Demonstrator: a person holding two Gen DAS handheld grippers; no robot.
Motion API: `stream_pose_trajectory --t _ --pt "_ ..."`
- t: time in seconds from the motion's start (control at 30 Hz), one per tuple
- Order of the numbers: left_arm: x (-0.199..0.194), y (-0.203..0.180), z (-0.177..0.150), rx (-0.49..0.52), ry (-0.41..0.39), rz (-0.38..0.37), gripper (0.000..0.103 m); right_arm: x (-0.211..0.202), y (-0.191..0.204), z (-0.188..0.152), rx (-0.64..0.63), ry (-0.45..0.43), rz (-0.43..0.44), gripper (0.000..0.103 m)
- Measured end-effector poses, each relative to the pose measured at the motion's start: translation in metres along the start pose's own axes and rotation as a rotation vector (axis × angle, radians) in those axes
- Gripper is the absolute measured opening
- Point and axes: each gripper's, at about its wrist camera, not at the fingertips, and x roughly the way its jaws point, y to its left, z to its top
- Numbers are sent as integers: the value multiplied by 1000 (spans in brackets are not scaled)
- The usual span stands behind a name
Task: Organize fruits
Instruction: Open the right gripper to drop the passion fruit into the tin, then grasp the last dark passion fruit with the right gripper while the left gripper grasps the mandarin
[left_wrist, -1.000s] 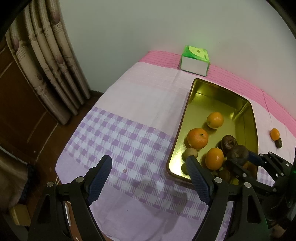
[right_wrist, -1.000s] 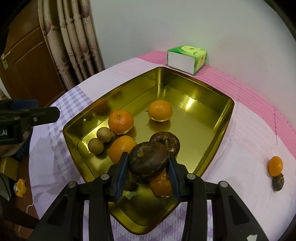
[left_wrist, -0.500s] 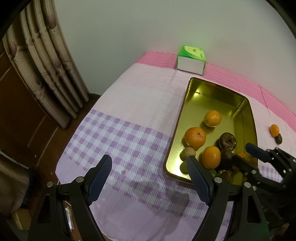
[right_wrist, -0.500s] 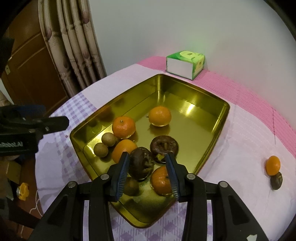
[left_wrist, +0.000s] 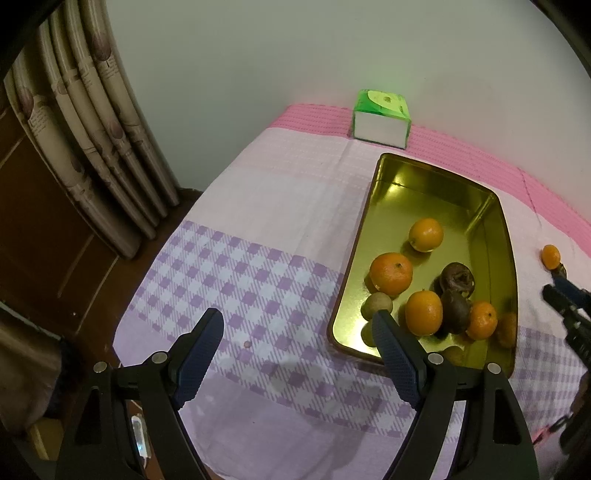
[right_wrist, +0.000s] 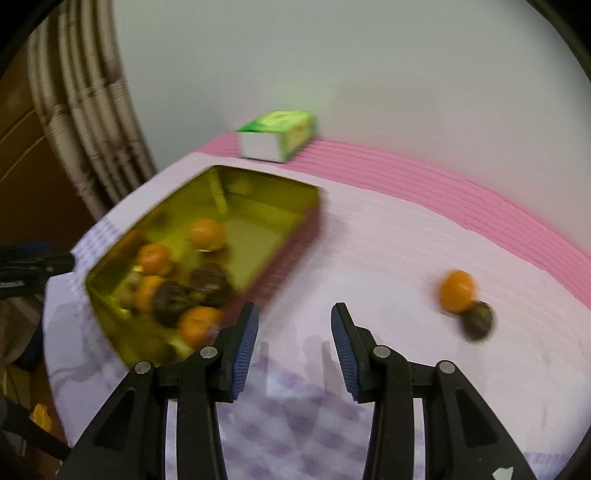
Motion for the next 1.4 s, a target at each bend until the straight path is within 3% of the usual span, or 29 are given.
stream_pose_trajectory --t 0.37,0.93,1.0,1.17,1.4 --pt "2 -4 -1 39 -13 7 82 1 -109 -21 152 9 -176 42" --pt "-7 -36 -1 146 -52 7 82 42 -134 -16 156 20 -191 42" --pt "-10 -46 0 161 -61 2 82 39 -137 -20 152 17 -184 36" --pt "-14 -81 3 204 -66 -42 82 37 -140 -22 164 11 -161 36" --pt "-20 -164 7 337 -80 -152 82 17 -161 -44 209 6 -196 36"
